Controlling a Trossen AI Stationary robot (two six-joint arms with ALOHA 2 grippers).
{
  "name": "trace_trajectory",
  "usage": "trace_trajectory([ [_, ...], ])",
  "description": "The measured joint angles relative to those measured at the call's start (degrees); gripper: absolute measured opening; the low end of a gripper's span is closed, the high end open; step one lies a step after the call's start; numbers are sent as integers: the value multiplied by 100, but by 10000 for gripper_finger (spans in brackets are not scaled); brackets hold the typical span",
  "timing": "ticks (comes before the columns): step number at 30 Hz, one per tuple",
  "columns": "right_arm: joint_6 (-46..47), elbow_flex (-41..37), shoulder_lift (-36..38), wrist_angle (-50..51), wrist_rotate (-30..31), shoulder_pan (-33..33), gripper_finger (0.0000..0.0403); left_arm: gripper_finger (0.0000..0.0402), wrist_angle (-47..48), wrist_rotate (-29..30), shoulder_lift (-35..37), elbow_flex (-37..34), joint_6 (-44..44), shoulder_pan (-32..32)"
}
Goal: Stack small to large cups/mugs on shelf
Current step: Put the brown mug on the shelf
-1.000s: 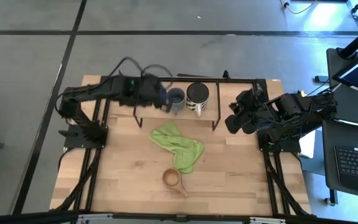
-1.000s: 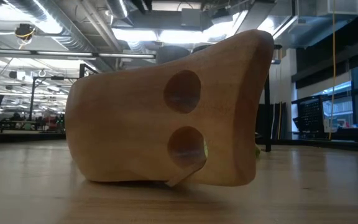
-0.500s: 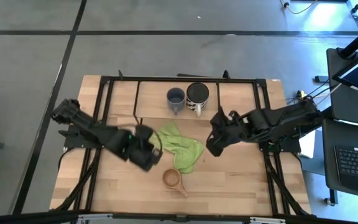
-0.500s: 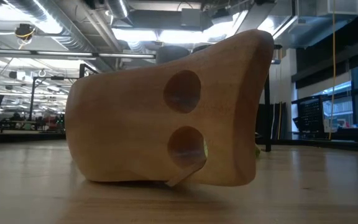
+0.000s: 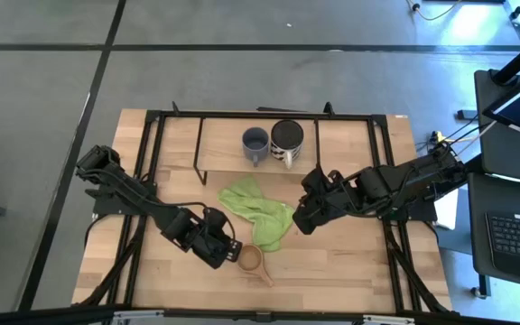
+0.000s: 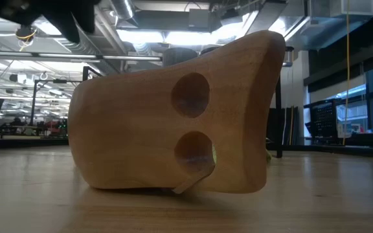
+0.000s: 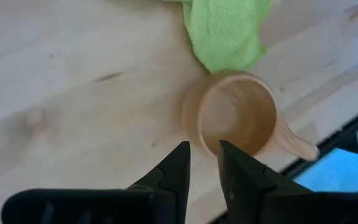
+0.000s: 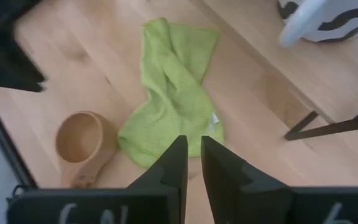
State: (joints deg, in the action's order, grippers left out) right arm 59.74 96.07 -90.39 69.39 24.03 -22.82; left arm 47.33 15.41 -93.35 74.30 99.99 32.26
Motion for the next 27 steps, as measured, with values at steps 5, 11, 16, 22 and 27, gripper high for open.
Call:
trace_trajectory([
  [5,180,-2,0,-103,277,-193,78,82,-26,39,-283,-10,-285,-28],
  [11,498,-2,0,17,398,-333,126,101,-563,-141,-578,-11,-724,-52],
  [16,619,-2,0,196,538,-337,146,102,-889,-273,-657,-11,-1146,-210],
  [22,590,-2,0,233,758,-261,152,102,-898,-588,-830,-8,-1499,-396],
  [27,511,-2,0,253,798,-256,152,102,-965,-764,-1055,-13,-1619,-451],
])
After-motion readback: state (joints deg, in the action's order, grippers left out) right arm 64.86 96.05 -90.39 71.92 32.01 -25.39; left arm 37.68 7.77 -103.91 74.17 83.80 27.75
